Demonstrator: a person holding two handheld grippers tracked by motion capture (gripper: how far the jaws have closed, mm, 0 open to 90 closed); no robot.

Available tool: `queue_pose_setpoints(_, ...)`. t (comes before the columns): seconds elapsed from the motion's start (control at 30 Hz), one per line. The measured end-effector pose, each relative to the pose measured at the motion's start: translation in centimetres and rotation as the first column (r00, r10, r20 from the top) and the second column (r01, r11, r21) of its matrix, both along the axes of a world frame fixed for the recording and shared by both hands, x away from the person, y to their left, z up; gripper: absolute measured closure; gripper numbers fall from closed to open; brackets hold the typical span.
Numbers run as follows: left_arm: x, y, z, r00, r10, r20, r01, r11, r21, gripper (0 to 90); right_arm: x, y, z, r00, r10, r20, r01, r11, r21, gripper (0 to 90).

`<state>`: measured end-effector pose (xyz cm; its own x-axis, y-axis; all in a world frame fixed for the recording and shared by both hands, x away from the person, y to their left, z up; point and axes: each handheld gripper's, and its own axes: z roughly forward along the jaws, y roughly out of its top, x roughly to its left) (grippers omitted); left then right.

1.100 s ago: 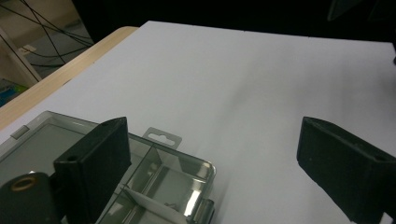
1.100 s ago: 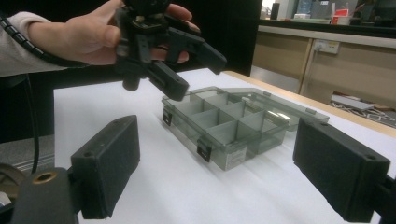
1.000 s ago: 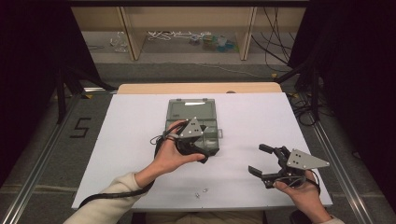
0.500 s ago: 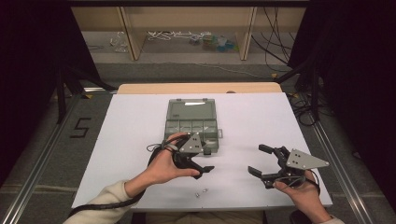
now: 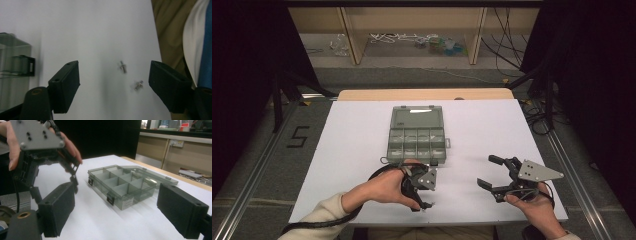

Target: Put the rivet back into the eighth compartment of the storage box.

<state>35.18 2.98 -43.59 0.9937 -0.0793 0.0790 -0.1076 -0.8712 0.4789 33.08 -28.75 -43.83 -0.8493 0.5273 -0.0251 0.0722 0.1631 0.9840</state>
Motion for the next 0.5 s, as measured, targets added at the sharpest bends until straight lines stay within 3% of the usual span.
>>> queue_pose_setpoints(0.2, -0.4, -0.3, -0.9, 0.9985, -0.05, -0.022, 0.051, 0.9969, 0.059, 34.2, 0.0, 0.0, 0.0, 1.0, 0.001, -0.005, -0.001, 1.0, -0.001, 15.7)
queue_pose_setpoints(0.3, -0.6, -0.4, -1.3, 0.9981, -0.05, -0.034, 0.053, 0.9958, 0.075, 38.4, 0.0, 0.0, 0.0, 1.0, 0.002, -0.007, -0.002, 1.0, -0.002, 15.7)
queue_pose_setpoints(0.33, -0.6, -0.5, -1.4, 0.9972, -0.064, -0.038, 0.067, 0.993, 0.097, 40.3, 0.0, 0.0, 0.0, 1.0, -0.002, -0.004, 0.002, 1.0, 0.003, 15.7)
queue_pose_setpoints(0.37, -0.8, -0.5, -1.7, 0.9967, -0.051, -0.062, 0.057, 0.9938, 0.095, 41.5, 0.0, 0.0, 0.0, 1.0, -0.002, -0.004, 0.002, 1.0, 0.003, 15.7)
queue_pose_setpoints(0.43, -0.7, -0.6, -2.0, 0.9956, -0.07, -0.062, 0.077, 0.989, 0.126, 43.0, 0.1, 0.0, -0.1, 1.0, 0.004, -0.002, -0.004, 1.0, 0.011, 15.7)
queue_pose_setpoints(0.5, -0.8, -0.6, -2.3, 0.9956, -0.063, -0.069, 0.071, 0.9896, 0.125, 45.4, 0.0, 0.0, -0.1, 1.0, -0.007, 0.002, 0.007, 1.0, 0.008, 15.7)
